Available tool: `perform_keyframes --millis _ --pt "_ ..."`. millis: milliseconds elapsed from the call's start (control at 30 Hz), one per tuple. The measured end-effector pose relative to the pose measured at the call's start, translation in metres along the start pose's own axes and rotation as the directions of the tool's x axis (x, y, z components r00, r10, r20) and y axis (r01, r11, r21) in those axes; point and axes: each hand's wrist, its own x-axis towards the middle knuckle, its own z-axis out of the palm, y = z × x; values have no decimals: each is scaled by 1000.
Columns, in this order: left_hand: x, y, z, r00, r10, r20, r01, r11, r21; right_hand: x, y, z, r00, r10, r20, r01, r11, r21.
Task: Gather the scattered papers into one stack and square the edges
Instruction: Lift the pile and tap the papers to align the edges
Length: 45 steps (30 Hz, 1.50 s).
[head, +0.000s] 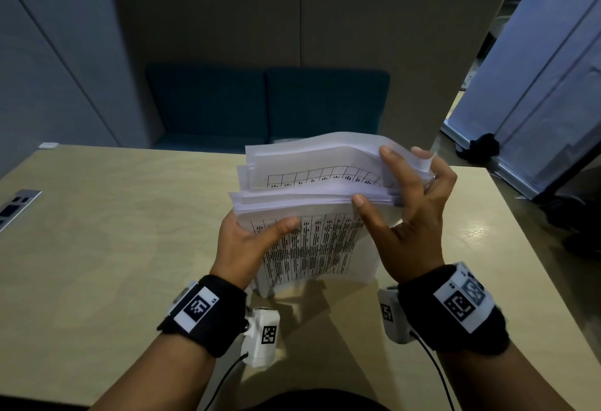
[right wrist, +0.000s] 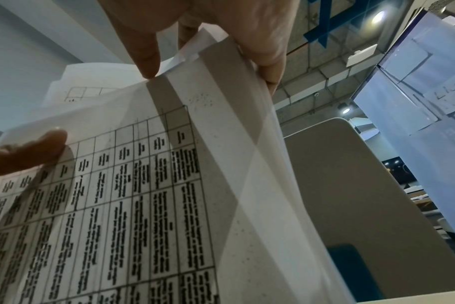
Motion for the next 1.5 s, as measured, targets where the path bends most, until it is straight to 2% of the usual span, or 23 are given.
perform_keyframes --millis 267,433,533,633,800,900,1100,1233,1300,1400,1500 --pt "2 -4 -1 1000 22 20 -22 999 -30 -1 4 0 1000 -27 -6 27 998 -49" --pt "1 -8 -3 999 32 9 -32 999 41 1 6 0 999 3 -50 -3 1000 18" --pt "0 -12 -3 1000 -13 -12 13 998 66 1 7 -1 999 33 -10 -32 997 68" --pt "0 -16 -4 999 -47 -10 48 999 22 2 3 -3 999 17 45 -21 997 80" --pt "-2 -15 -4 994 -109 -20 110 993 38 5 1 -3 999 20 28 -23 996 87" --pt "-4 -15 -1 996 -81 25 80 995 51 4 3 -4 999 0 37 -2 999 52" --pt "-2 -15 -4 999 -38 20 38 999 8 3 5 -4 997 -20 76 24 998 -56" --pt "0 -14 -4 999 -14 42 13 1000 15 2 7 -4 995 -49 84 51 998 -28" --pt "0 -14 -5 999 -29 46 27 999 26 3 5 -4 997 -45 65 45 999 3" --pt "-1 -13 -5 999 -42 28 42 999 35 2 3 -3 997 -65 -40 68 994 85" --pt "-1 -14 -5 999 -50 23 49 998 38 3 6 -2 992 -74 -98 79 995 54"
